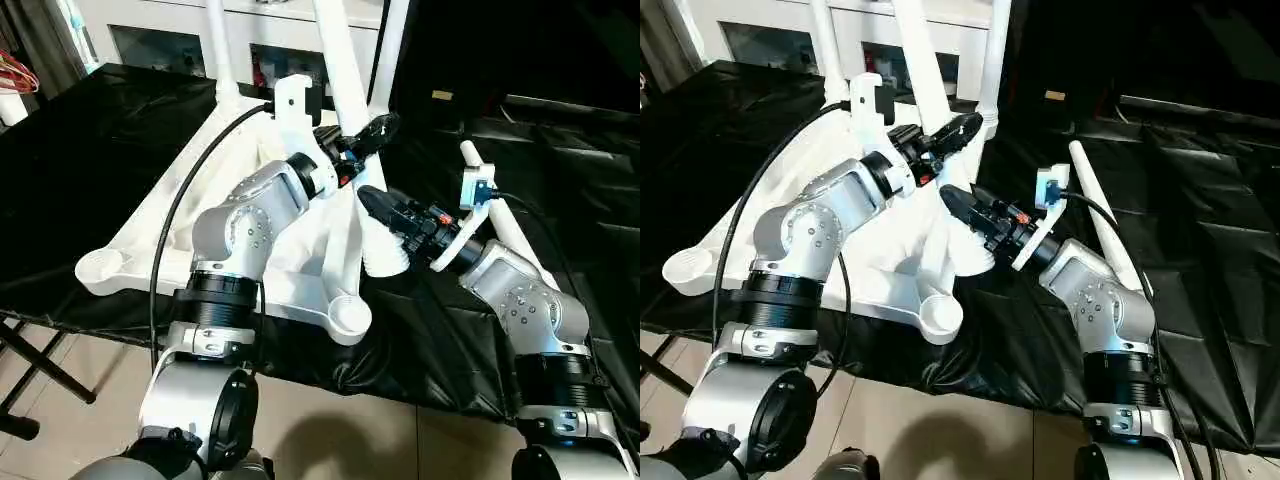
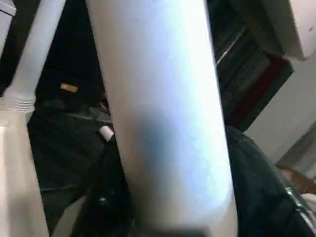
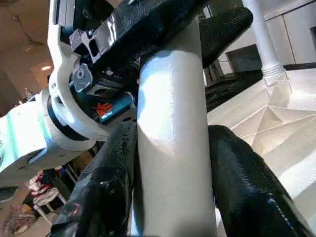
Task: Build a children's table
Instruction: Pick table leg
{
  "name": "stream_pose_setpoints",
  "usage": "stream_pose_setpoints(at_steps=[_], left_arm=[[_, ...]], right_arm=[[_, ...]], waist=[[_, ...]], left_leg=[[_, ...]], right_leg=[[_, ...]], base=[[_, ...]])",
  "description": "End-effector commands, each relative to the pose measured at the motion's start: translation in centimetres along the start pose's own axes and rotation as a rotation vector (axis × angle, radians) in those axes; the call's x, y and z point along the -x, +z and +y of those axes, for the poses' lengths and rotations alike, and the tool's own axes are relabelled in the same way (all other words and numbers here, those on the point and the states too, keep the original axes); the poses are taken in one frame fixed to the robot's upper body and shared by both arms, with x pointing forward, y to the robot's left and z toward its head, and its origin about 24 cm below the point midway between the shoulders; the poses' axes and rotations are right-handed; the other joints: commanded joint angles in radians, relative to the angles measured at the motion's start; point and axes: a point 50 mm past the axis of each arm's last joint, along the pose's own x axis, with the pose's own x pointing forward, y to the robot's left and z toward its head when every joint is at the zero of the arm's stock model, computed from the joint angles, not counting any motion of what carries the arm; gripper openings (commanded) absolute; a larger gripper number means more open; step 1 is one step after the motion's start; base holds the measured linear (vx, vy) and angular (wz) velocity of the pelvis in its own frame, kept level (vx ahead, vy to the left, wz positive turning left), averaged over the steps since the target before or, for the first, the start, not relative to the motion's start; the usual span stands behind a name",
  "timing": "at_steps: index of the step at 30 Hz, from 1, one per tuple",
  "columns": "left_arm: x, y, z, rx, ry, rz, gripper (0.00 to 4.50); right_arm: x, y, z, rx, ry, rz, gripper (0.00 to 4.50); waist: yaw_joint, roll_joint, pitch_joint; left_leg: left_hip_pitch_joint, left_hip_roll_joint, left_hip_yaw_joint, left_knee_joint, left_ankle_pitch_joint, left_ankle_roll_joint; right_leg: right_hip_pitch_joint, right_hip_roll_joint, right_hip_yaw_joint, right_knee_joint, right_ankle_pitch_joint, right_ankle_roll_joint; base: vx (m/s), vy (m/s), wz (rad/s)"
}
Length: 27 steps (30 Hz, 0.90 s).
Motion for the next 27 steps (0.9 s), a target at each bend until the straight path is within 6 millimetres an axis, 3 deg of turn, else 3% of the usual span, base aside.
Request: stream_pose_setpoints(at_steps=[1, 3, 6, 7, 8, 12, 27], left_arm=[[-0.1, 0.9, -0.2, -0.028, 0.003, -0.023, 2.18], [-0.1, 0.9, -0.3, -0.036, -0.003, -0.022, 2.13], [-0.1, 0.8, -0.5, -0.125, -0.016, 0.000, 2.07], [-0.1, 0.8, -0.6, -0.149, -0.021, 0.006, 2.06], [-0.1, 0.8, -0.6, -0.161, -0.023, 0.009, 2.06], [-0.2, 0.7, -1.1, -0.259, -0.050, 0.039, 1.91], [-0.2, -0.3, -3.0, -0.368, -0.200, 0.096, 1.89]], right_arm=[[0.1, 1.1, 0.5, 0.047, 0.019, -0.025, 1.84], [0.1, 1.1, 0.5, 0.058, 0.011, -0.018, 1.84], [-0.1, 0.5, -0.1, 0.099, -0.049, 0.077, 2.56], [-0.1, 0.5, -0.3, 0.114, -0.058, 0.102, 2.63], [-0.1, 0.4, -0.3, 0.123, -0.060, 0.114, 2.63], [-0.4, 0.7, -0.4, 0.205, -0.077, 0.207, 3.01], [-1.0, -0.2, -0.6, 0.238, -0.071, 0.399, 3.04]], waist=[[-0.002, 0.000, -0.082], [-0.003, -0.002, -0.081], [-0.002, -0.004, -0.081], [-0.005, -0.010, -0.081], [-0.004, -0.006, -0.081], [-0.004, -0.012, -0.080], [-0.004, -0.017, -0.082]], left_leg=[[0.029, 0.031, -0.025, -0.064, -0.155, -0.007], [0.029, 0.031, -0.024, -0.064, -0.154, -0.004], [0.030, 0.033, -0.025, -0.065, -0.146, -0.005], [0.029, 0.032, -0.024, -0.065, -0.141, -0.006], [0.030, 0.032, -0.024, -0.065, -0.141, -0.009], [0.030, 0.032, -0.023, -0.065, -0.132, -0.011], [0.029, 0.033, -0.020, -0.059, -0.105, 0.011]], right_leg=[[0.052, -0.074, 0.044, -0.081, -0.040, -0.186], [0.052, -0.074, 0.044, -0.082, -0.041, -0.184], [0.051, -0.073, 0.044, -0.083, -0.053, -0.172], [0.051, -0.072, 0.045, -0.084, -0.055, -0.165], [0.051, -0.073, 0.045, -0.083, -0.062, -0.161], [0.051, -0.074, 0.046, -0.082, -0.070, -0.154], [0.051, -0.074, 0.047, -0.074, -0.027, -0.188]], base=[[0.000, 0.000, 0.00], [0.000, 0.000, 0.00], [0.000, 0.000, 0.00], [0.000, 0.000, 0.00], [0.000, 0.000, 0.00], [0.000, 0.000, 0.00], [0.000, 0.000, 0.00]])
